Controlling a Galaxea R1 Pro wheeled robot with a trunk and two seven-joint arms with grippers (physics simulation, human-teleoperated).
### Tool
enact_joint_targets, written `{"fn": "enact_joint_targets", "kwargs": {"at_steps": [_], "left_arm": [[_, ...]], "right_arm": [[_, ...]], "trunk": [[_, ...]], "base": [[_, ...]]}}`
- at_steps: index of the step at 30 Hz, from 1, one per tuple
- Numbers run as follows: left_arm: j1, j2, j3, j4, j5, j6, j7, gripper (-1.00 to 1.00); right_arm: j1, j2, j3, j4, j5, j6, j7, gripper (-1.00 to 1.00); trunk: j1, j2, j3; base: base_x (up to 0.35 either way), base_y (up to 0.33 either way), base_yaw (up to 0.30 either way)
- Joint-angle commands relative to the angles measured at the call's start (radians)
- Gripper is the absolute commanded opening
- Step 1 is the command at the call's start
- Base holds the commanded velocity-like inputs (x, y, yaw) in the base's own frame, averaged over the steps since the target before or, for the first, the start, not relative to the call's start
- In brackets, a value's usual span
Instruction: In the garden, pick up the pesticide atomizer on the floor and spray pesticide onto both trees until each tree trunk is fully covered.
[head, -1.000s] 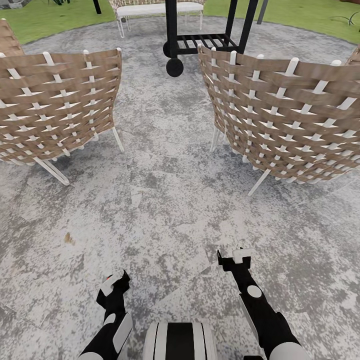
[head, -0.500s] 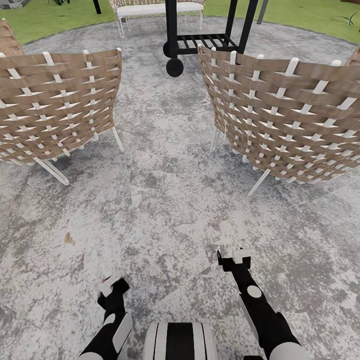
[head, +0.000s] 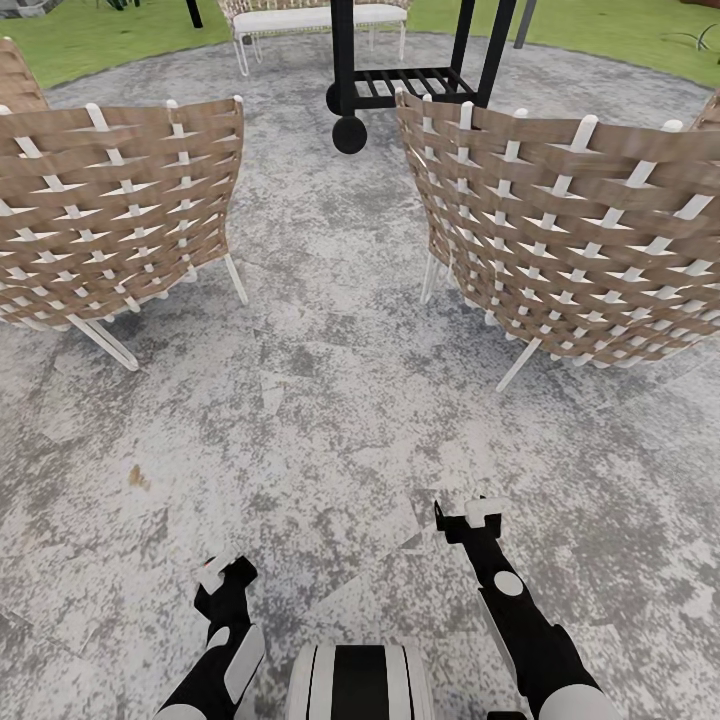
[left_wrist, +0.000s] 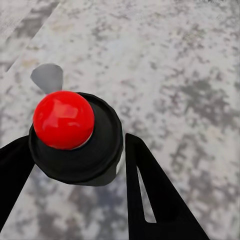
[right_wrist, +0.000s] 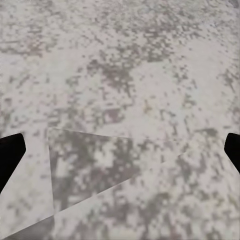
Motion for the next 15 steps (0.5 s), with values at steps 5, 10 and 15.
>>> {"fn": "enact_joint_targets", "kwargs": {"at_steps": [5,10,15], "left_arm": [[0.000,-0.001,-0.006,-0.003,0.004,-0.003,-0.002,-1.00],[0.000,-0.001,-0.008,-0.004,0.004,-0.003,-0.002,-1.00],[0.000,-0.001,-0.009,-0.004,0.004,-0.003,-0.002,-1.00]], "right_arm": [[0.000,0.001,-0.003,0.000,0.011,-0.003,-0.002,1.00],[0.000,0.001,-0.003,0.001,0.011,-0.004,-0.002,1.00],[0.000,0.001,-0.003,0.003,0.011,-0.004,-0.002,1.00]], "trunk": [[-0.001,0.000,0.003],[-0.003,0.001,0.023],[-0.005,0.002,0.042]], "base": [[0.000,0.000,0.000],[0.000,0.000,0.000],[0.000,0.000,0.000]]}}
